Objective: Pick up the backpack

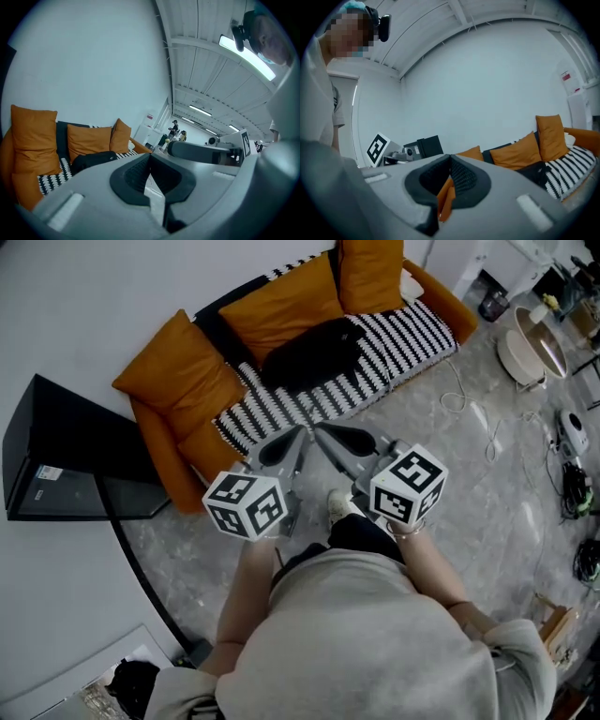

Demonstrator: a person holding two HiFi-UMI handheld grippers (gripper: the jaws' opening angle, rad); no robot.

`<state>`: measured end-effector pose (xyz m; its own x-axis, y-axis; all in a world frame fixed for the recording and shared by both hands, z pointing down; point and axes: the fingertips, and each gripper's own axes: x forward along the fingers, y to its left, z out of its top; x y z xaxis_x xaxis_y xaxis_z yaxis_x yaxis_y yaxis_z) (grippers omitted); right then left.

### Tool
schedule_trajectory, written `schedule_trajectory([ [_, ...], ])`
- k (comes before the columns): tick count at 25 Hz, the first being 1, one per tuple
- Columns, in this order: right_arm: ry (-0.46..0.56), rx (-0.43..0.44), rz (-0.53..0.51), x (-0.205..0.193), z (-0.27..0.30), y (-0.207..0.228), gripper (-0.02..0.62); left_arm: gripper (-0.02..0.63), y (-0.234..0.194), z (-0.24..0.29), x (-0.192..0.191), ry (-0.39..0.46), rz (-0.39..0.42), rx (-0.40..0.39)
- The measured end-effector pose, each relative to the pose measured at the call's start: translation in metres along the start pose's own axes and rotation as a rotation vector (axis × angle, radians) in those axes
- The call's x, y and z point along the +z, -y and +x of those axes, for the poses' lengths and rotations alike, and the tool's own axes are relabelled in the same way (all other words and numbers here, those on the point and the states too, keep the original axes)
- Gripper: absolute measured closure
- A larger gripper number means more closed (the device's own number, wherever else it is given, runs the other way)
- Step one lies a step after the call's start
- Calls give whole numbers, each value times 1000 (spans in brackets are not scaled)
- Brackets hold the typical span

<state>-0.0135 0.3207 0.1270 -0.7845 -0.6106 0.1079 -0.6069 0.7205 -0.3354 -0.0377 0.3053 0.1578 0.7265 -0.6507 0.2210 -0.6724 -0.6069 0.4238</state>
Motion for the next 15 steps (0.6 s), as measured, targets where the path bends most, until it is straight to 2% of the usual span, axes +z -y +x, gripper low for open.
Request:
schedule_trajectory([
  [8, -25, 27, 6, 17, 24, 80, 592, 598, -39, 70, 20, -2, -28, 62],
  [15, -57, 29, 16, 15, 32, 119, 592, 598, -54, 102, 24, -8, -44, 89],
])
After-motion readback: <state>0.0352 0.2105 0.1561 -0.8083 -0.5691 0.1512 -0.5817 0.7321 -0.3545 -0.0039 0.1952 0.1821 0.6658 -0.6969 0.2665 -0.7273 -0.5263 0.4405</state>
